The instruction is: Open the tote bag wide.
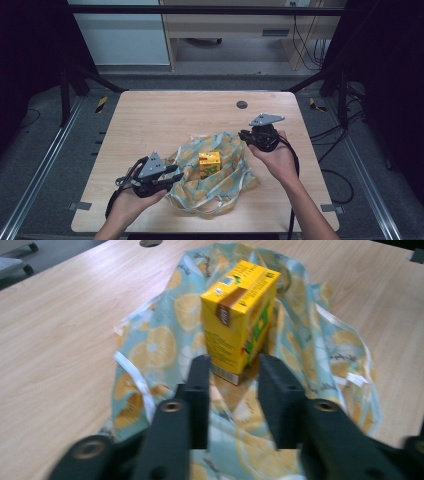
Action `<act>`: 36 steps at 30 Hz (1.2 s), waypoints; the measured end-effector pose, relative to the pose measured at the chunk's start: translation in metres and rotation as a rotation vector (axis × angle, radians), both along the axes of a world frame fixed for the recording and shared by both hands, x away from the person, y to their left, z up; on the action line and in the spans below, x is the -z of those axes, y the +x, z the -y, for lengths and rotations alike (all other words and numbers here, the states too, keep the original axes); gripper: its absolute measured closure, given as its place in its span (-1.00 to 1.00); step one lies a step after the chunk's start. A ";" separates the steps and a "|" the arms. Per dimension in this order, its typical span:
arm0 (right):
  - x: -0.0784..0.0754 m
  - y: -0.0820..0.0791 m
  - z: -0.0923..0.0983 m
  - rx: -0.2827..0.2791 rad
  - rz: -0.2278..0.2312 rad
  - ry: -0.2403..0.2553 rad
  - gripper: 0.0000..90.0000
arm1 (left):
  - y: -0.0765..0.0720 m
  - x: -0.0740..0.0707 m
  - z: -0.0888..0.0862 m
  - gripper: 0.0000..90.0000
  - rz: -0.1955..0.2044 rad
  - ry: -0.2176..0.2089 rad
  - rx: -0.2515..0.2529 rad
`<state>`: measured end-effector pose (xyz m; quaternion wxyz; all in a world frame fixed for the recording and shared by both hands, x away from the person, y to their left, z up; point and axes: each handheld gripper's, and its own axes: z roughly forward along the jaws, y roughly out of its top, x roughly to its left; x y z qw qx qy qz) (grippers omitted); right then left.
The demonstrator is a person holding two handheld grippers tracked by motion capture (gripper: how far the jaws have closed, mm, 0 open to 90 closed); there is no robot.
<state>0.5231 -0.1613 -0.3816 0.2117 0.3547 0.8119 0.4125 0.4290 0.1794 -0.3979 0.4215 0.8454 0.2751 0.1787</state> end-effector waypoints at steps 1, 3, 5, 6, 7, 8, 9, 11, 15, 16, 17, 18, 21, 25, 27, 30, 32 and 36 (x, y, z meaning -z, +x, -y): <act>-0.001 -0.002 -0.001 -0.004 0.001 0.002 0.92 | 0.003 -0.001 0.000 0.64 0.002 -0.001 -0.005; -0.001 -0.007 -0.003 -0.012 0.003 0.008 0.95 | 0.009 -0.004 0.001 0.76 -0.001 0.000 -0.009; 0.000 -0.011 -0.005 -0.021 0.006 0.009 0.99 | 0.014 -0.005 0.003 0.89 0.002 0.000 -0.008; 0.001 -0.013 -0.006 -0.026 0.003 0.011 1.00 | 0.017 -0.006 0.004 0.92 0.002 0.003 -0.011; 0.003 -0.015 -0.006 -0.028 0.003 0.009 1.00 | 0.019 -0.006 0.005 0.95 0.002 0.006 -0.011; 0.004 -0.016 -0.007 -0.029 0.002 0.009 1.00 | 0.022 -0.006 0.007 0.98 0.001 0.009 -0.011; 0.006 -0.018 -0.007 -0.029 -0.002 0.009 1.00 | 0.024 -0.005 0.008 1.00 0.000 0.011 -0.012; 0.011 -0.021 -0.008 -0.032 -0.007 0.006 1.00 | 0.029 -0.002 0.010 1.00 -0.007 0.018 -0.014; 0.021 -0.026 -0.009 -0.032 -0.017 -0.003 1.00 | 0.035 0.008 0.015 1.00 -0.027 0.017 -0.015; 0.023 -0.027 -0.009 -0.034 -0.019 -0.008 1.00 | 0.036 0.010 0.016 1.00 -0.031 0.015 -0.012; 0.025 -0.027 -0.010 -0.034 -0.023 -0.008 1.00 | 0.036 0.013 0.017 1.00 -0.035 0.017 -0.008; 0.028 -0.027 -0.010 -0.034 -0.027 -0.010 1.00 | 0.037 0.015 0.019 1.00 -0.038 0.022 -0.003; 0.034 -0.028 -0.012 -0.038 -0.037 -0.019 1.00 | 0.037 0.022 0.022 1.00 -0.057 0.033 0.004; 0.040 -0.031 -0.016 -0.057 -0.040 -0.038 1.00 | 0.034 0.029 0.027 1.00 -0.081 0.031 0.020; 0.041 -0.032 -0.018 -0.062 -0.040 -0.041 1.00 | 0.032 0.032 0.029 1.00 -0.085 0.035 0.030; 0.044 -0.036 -0.021 -0.072 -0.037 -0.057 1.00 | 0.028 0.036 0.034 1.00 -0.089 0.048 0.048; 0.046 -0.037 -0.022 -0.075 -0.034 -0.072 1.00 | 0.028 0.039 0.036 1.00 -0.093 0.053 0.055; 0.051 -0.038 -0.023 -0.074 -0.039 -0.088 1.00 | 0.032 0.049 0.041 1.00 -0.108 0.085 0.054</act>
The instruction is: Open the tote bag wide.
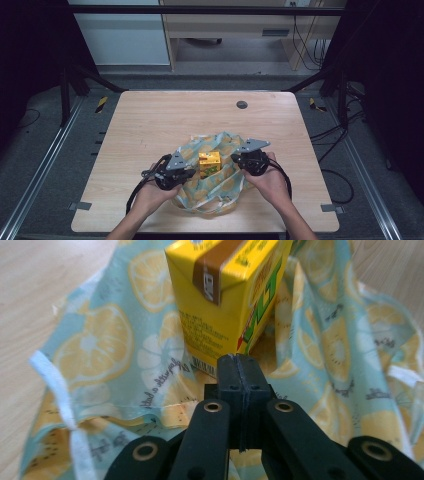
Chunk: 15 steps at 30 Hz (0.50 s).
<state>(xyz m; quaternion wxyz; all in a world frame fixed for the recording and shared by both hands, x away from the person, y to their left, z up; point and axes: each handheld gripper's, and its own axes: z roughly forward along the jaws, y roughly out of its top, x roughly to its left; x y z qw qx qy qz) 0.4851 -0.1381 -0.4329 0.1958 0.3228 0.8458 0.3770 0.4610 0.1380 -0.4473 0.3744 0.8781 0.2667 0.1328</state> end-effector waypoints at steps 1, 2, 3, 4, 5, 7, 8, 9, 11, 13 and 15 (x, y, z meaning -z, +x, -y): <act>0.002 0.000 0.000 0.002 0.000 -0.005 1.00 | 0.002 0.003 0.001 1.00 -0.002 0.016 0.001; 0.004 0.000 0.000 0.003 -0.003 -0.008 1.00 | 0.004 0.006 0.002 1.00 0.003 0.035 -0.004; 0.006 -0.001 0.001 0.003 -0.006 -0.013 1.00 | 0.006 0.009 0.003 1.00 0.010 0.053 -0.010; 0.009 -0.001 0.001 0.009 -0.009 -0.016 1.00 | 0.008 0.011 0.003 1.00 0.014 0.072 -0.017; 0.011 -0.001 0.002 0.011 -0.010 -0.023 1.00 | 0.010 0.013 0.002 1.00 0.012 0.078 -0.027; 0.016 -0.001 0.004 0.018 -0.018 -0.032 1.00 | 0.016 0.016 0.000 1.00 0.009 0.079 -0.054; 0.021 -0.001 0.007 0.023 -0.022 -0.051 1.00 | 0.018 0.017 -0.002 1.00 0.006 0.078 -0.065; 0.021 -0.001 0.007 0.023 -0.022 -0.051 1.00 | 0.020 0.018 -0.003 1.00 0.009 0.078 -0.076; 0.025 -0.001 0.010 0.033 -0.027 -0.057 1.00 | 0.023 0.019 -0.006 1.00 0.020 0.088 -0.098; 0.028 -0.001 0.013 0.042 -0.032 -0.067 1.00 | 0.026 0.021 -0.008 1.00 0.030 0.098 -0.115; 0.031 0.000 0.016 0.053 -0.038 -0.069 1.00 | 0.030 0.023 -0.010 1.00 0.023 0.105 -0.124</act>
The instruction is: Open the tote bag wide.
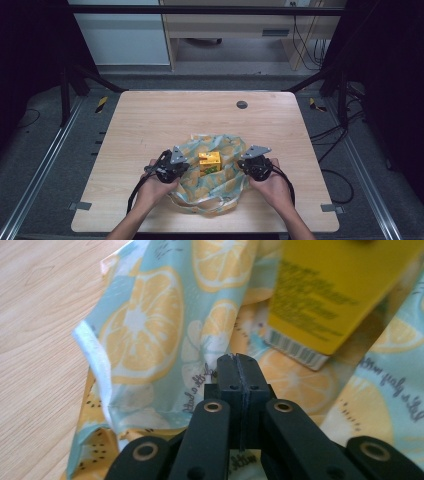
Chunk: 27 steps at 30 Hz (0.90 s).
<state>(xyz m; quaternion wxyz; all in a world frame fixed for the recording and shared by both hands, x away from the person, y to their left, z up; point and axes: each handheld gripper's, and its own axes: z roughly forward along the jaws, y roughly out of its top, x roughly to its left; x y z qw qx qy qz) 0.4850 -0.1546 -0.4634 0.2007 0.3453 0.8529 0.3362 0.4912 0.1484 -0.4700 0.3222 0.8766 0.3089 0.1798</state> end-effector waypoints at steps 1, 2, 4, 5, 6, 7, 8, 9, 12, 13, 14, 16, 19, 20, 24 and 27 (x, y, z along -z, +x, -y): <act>0.002 0.000 0.002 0.003 -0.003 -0.004 1.00 | 0.002 0.002 -0.001 1.00 0.004 0.006 -0.007; 0.003 0.001 0.003 0.010 -0.006 -0.002 1.00 | 0.003 0.003 -0.001 1.00 0.007 0.013 -0.014; 0.006 0.001 0.006 0.014 -0.012 -0.014 1.00 | 0.007 0.006 -0.004 1.00 0.000 0.010 -0.028; 0.007 0.002 0.008 0.016 -0.015 -0.013 1.00 | 0.008 0.007 -0.004 1.00 0.002 0.011 -0.033; 0.008 0.002 0.009 0.017 -0.015 -0.019 1.00 | 0.009 0.007 -0.005 1.00 -0.003 0.014 -0.036; 0.009 0.003 0.010 0.021 -0.019 -0.023 1.00 | 0.009 0.008 -0.006 1.00 -0.002 0.013 -0.040; 0.010 0.003 0.012 0.024 -0.021 -0.027 1.00 | 0.010 0.008 -0.007 1.00 0.002 0.017 -0.046; 0.011 0.004 0.014 0.029 -0.026 -0.026 1.00 | 0.010 0.008 -0.008 1.00 0.009 0.023 -0.052; 0.013 0.005 0.021 0.043 -0.034 -0.027 1.00 | 0.012 0.009 -0.013 1.00 0.012 0.016 -0.073; 0.014 0.005 0.023 0.043 -0.038 -0.030 1.00 | 0.013 0.010 -0.015 1.00 0.009 0.008 -0.080; 0.015 0.005 0.024 0.044 -0.042 -0.030 1.00 | 0.014 0.010 -0.017 1.00 0.009 0.005 -0.084; 0.018 0.006 0.027 0.047 -0.048 -0.039 1.00 | 0.015 0.010 -0.020 1.00 0.013 0.005 -0.089; 0.020 0.006 0.031 0.060 -0.052 -0.040 1.00 | 0.016 0.009 -0.026 1.00 0.017 -0.010 -0.111; 0.020 0.006 0.032 0.061 -0.054 -0.041 1.00 | 0.016 0.009 -0.028 1.00 0.016 -0.012 -0.115; 0.021 0.006 0.035 0.063 -0.057 -0.048 1.00 | 0.018 0.008 -0.033 1.00 0.024 -0.023 -0.126; 0.021 0.007 0.037 0.071 -0.058 -0.048 1.00 | 0.020 0.007 -0.037 1.00 0.026 -0.031 -0.139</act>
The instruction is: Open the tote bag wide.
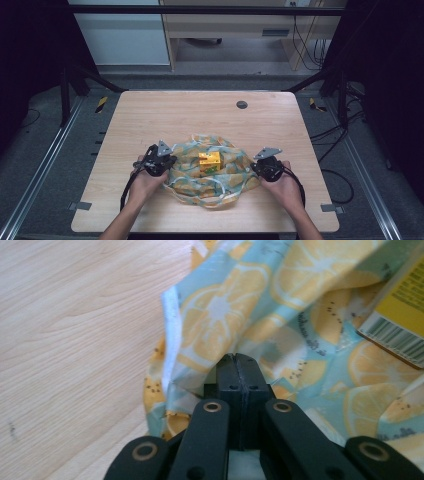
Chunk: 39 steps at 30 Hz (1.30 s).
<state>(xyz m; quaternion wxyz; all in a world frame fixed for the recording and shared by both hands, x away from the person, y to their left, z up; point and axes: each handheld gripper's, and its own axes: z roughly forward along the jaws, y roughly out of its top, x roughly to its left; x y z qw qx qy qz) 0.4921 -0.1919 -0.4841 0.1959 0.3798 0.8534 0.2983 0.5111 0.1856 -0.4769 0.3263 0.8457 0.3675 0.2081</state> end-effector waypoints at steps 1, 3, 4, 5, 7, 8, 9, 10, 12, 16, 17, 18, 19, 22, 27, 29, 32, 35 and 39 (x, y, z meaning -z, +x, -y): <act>0.000 0.000 0.001 0.002 0.000 -0.001 1.00 | 0.001 0.000 -0.001 1.00 0.000 -0.005 -0.003; 0.001 0.001 0.003 0.007 -0.001 0.000 1.00 | 0.002 0.001 -0.003 1.00 -0.002 -0.009 -0.006; 0.002 0.002 0.004 0.008 -0.002 -0.001 1.00 | 0.003 0.001 -0.004 1.00 -0.002 -0.007 -0.005; 0.002 0.002 0.005 0.009 -0.005 -0.003 1.00 | 0.003 0.001 -0.004 1.00 -0.001 -0.010 -0.006; 0.002 0.003 0.007 0.013 -0.009 -0.001 1.00 | 0.003 0.001 -0.004 1.00 0.000 -0.008 -0.008; 0.003 0.003 0.008 0.012 -0.009 -0.003 1.00 | 0.003 0.002 -0.005 1.00 0.000 -0.009 -0.009; 0.003 0.003 0.008 0.010 -0.011 0.000 1.00 | 0.003 0.002 -0.005 1.00 -0.001 -0.009 -0.010; 0.003 0.003 0.009 0.010 -0.013 -0.006 1.00 | 0.003 0.002 -0.006 1.00 -0.002 -0.006 -0.009; 0.004 0.003 0.011 0.010 -0.016 -0.008 1.00 | 0.002 0.004 -0.007 1.00 -0.004 -0.012 -0.013; 0.005 0.002 0.013 0.010 -0.022 -0.013 1.00 | 0.001 0.005 -0.008 1.00 -0.005 -0.008 -0.010; 0.005 0.002 0.012 0.013 -0.023 -0.013 1.00 | 0.001 0.005 -0.008 1.00 -0.004 -0.007 -0.009; 0.006 0.002 0.012 0.007 -0.020 -0.019 1.00 | 0.001 0.005 -0.008 1.00 -0.003 -0.007 -0.010; 0.006 0.002 0.012 0.004 -0.022 -0.021 1.00 | 0.001 0.005 -0.008 1.00 -0.004 -0.007 -0.009; 0.006 0.002 0.012 0.005 -0.028 -0.022 1.00 | 0.001 0.006 -0.008 1.00 -0.005 -0.012 -0.010; 0.007 0.002 0.011 0.005 -0.024 -0.018 1.00 | 0.001 0.006 -0.010 1.00 -0.012 -0.015 -0.006; 0.007 0.002 0.011 0.004 -0.024 -0.018 1.00 | 0.001 0.006 -0.011 1.00 -0.011 -0.018 -0.010; 0.007 0.002 0.010 0.006 -0.024 -0.019 1.00 | 0.000 0.006 -0.011 1.00 -0.010 -0.018 -0.008; 0.007 0.002 0.011 0.005 -0.025 -0.017 1.00 | -0.003 0.006 -0.011 1.00 0.002 -0.029 0.003; 0.002 0.001 0.012 0.017 -0.011 0.017 1.00 | -0.007 0.000 -0.014 1.00 0.006 -0.081 0.011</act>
